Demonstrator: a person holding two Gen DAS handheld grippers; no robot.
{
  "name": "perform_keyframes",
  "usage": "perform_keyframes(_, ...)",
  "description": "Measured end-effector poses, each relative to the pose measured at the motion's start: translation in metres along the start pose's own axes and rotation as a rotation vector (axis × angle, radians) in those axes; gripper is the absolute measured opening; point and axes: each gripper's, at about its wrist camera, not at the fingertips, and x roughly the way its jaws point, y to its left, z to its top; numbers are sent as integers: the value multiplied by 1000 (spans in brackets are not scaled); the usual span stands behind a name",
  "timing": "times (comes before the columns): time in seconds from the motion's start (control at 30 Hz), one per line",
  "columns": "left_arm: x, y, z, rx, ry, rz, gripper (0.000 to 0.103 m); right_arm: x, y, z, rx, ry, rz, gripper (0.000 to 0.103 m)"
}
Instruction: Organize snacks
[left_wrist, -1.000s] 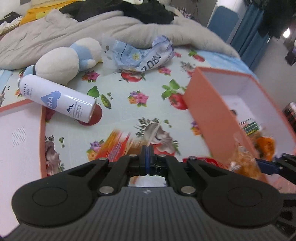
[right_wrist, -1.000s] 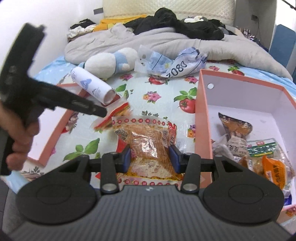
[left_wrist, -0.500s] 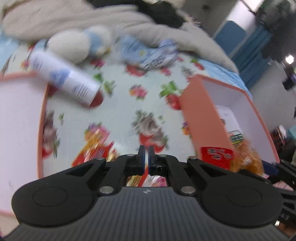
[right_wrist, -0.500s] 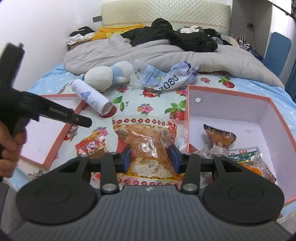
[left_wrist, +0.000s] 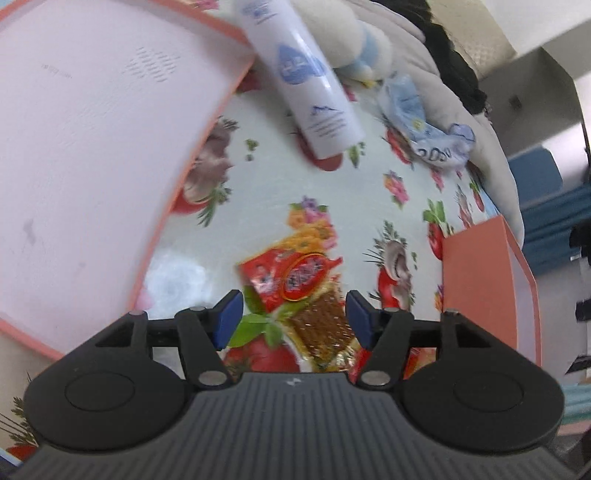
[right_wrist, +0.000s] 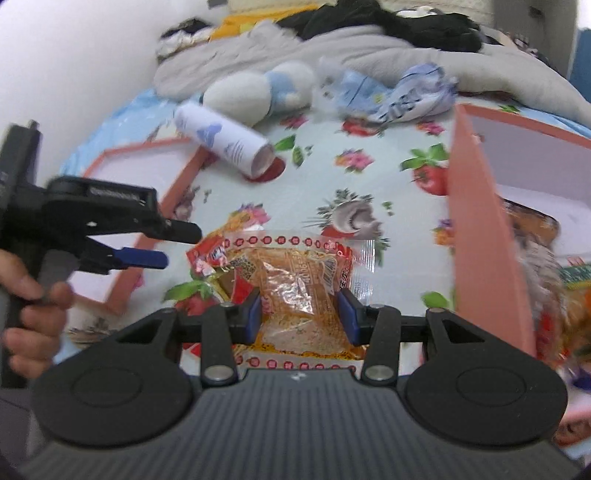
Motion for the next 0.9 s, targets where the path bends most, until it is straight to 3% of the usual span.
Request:
perform_keyframes(0.2,15,7,-2,-13,13,-5,67,39,11,-1,-101,55,-76,46)
perform_keyframes(0.37,27,7,4,9,24,-12,67,56,-1,-13,-83,129,-72,46)
perform_keyframes(0.67,41,8,11,-1,7,-93,65,59,3,-15,-121,123,-77,47)
perform_keyframes(0.83,47,2,8,7,41,-136,64,58,-2,-14,-114,123,-56,47)
perform_keyframes(0.9,50,-1,8,20,63,-148,58,58,-4,-14,-110,127,-43,47)
